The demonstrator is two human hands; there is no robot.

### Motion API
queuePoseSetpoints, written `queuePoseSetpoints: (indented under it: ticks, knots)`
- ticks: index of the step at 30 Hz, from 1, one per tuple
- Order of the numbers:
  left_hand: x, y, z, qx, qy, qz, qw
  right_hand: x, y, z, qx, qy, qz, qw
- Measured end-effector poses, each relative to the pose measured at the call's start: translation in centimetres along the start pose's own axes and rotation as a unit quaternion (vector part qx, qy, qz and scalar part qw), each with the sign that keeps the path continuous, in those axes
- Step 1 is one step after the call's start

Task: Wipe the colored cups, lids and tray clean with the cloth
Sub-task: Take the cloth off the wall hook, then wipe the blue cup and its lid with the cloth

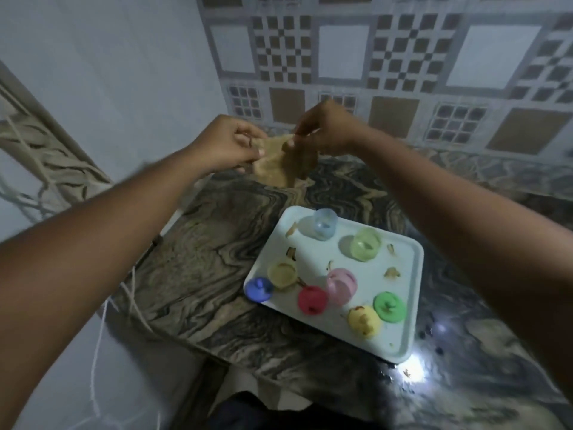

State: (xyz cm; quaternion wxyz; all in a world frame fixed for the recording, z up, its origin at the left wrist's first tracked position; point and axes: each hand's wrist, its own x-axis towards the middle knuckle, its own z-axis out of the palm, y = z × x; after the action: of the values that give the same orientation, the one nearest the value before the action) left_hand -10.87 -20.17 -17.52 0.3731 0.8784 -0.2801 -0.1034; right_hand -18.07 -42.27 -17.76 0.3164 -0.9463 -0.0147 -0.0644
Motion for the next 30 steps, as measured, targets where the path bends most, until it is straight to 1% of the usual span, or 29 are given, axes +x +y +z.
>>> queuePoseSetpoints:
  ticks: [2, 4, 5, 9, 12, 16, 20, 23, 25, 27, 28, 30]
  knots:
    - [0.7, -0.9, 1.8, 0.104, 0.000, 0.045, 0.994, -0.3, 1.4, 0.8, -0.038, -0.013, 0.018, 0.999]
    - [1.4, -1.4, 3.3, 0.138, -0.001, 0.069, 0.988, -0.9, 2.4, 1.6, -0.070, -0.028, 0.038, 0.996]
    - [1.7, -1.5, 4.0, 0.137, -0.004, 0.075, 0.988, -1.3, 2.9, 1.9, -0.074, -0.031, 0.051, 0.995]
    - [2.9, -1.7, 6.2, 0.123, -0.035, 0.095, 0.987, -3.5, 4.9, 3.3, -0.003, -0.020, 0.082, 0.996]
    - [3.9, -1.4, 7.2, 0.129, -0.069, 0.130, 0.981, -5.3, 5.6, 4.6, 0.022, -0.011, 0.121, 0.992]
    - [4.9, -1.0, 8.0, 0.093, -0.135, 0.148, 0.975, -6.5, 6.0, 6.7, 0.022, 0.052, 0.182, 0.982]
    - [5.6, -0.9, 8.9, 0.061, -0.158, 0.176, 0.970, -7.7, 5.6, 7.9, 0.111, 0.094, 0.237, 0.961]
    - [6.3, -1.1, 9.6, 0.017, -0.167, 0.184, 0.968, -8.8, 5.7, 8.5, 0.107, 0.116, 0.260, 0.953]
    - [6.7, -1.5, 10.1, 0.002, -0.145, 0.194, 0.970, -9.5, 5.9, 8.6, 0.123, 0.148, 0.289, 0.938]
    - [6.9, -2.4, 10.9, 0.028, -0.159, 0.211, 0.964, -10.1, 6.3, 8.7, 0.209, 0.201, 0.305, 0.907]
    - [6.8, -3.0, 11.5, 0.059, -0.185, 0.225, 0.955, -10.4, 6.4, 8.7, 0.258, 0.234, 0.314, 0.883]
    - [6.4, -4.5, 13.1, 0.167, -0.232, 0.264, 0.921, -10.9, 6.7, 8.8, 0.338, 0.283, 0.330, 0.835]
